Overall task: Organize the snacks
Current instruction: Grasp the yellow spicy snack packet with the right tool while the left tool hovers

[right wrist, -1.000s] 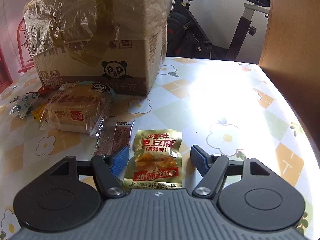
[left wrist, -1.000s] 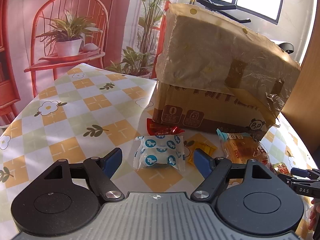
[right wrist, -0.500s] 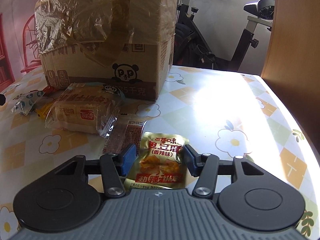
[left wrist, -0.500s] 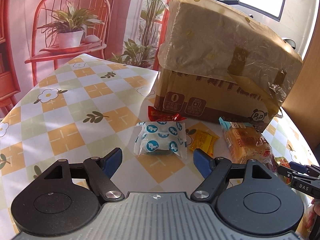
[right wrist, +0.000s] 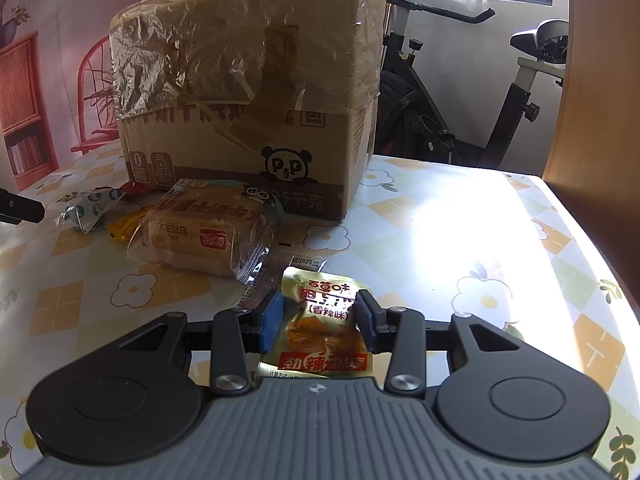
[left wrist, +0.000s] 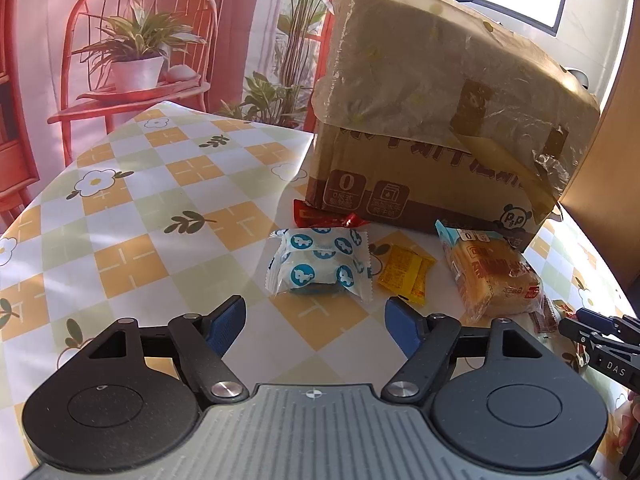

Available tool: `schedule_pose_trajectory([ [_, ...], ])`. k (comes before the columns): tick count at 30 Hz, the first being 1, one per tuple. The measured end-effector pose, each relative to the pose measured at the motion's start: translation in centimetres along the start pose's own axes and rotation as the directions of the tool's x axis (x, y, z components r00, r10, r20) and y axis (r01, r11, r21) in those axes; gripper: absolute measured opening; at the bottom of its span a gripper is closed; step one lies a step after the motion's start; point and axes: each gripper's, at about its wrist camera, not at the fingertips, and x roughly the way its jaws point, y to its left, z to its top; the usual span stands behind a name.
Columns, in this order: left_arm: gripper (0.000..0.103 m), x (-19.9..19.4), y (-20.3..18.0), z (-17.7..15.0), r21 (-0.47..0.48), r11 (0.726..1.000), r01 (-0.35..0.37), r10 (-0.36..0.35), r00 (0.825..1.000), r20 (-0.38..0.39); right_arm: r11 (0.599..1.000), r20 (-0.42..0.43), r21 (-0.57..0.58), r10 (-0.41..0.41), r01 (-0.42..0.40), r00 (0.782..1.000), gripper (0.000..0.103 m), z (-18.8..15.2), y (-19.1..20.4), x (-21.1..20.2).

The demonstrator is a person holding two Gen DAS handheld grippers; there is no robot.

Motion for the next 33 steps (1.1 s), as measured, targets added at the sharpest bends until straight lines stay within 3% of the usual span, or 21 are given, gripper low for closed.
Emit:
schedule_pose_trajectory([
  [9,0.078,0.1,-0.3,-0.3,0.002,1.0,0.003,-0.003,1.0,-0.014,0.999,-0.02,-0.051,0.014,-0.015,1.0,0.045,-0.2,0.7,0.3],
  [14,0.078,0.1,-0.5,-0.4,0.006,1.0,0.008,-0.007,1.0,-0.015,0.999,-0.021,-0.051,-0.002,0.001,1.0,0.063,-0.1,0.7,0.3],
  [16,0.078,0.1,-0.5,-0.4,0.005,1.0,0.008,-0.008,1.0,-0.017,0.999,-0.041,-0.052,-0.012,0.009,0.999,0.064,-0.1,0.7,0.6],
  [22,0.078,0.2,-0.3,-0.5,0.002,1.0,0.008,-0.008,1.0,-0.016,1.0,-0.083,-0.025,0.012,-0.014,0.996,0.059,0.2,0.4,1.1],
  [26,0.077,0.3,-0.3,-0.5,-0.003,1.0,0.007,-0.008,1.0,-0.019,0.999,-0.072,-0.043,0.029,-0.032,0.997,0.047,0.1,0.8,0.8],
  [33,0.075,0.1,-0.3,0.3,0.005,1.0,0.027,-0.027,1.0,-0.005,0.998,-0.02,-0.038,0.046,-0.046,0.999,0.044,0.1,0.8,-0.2],
])
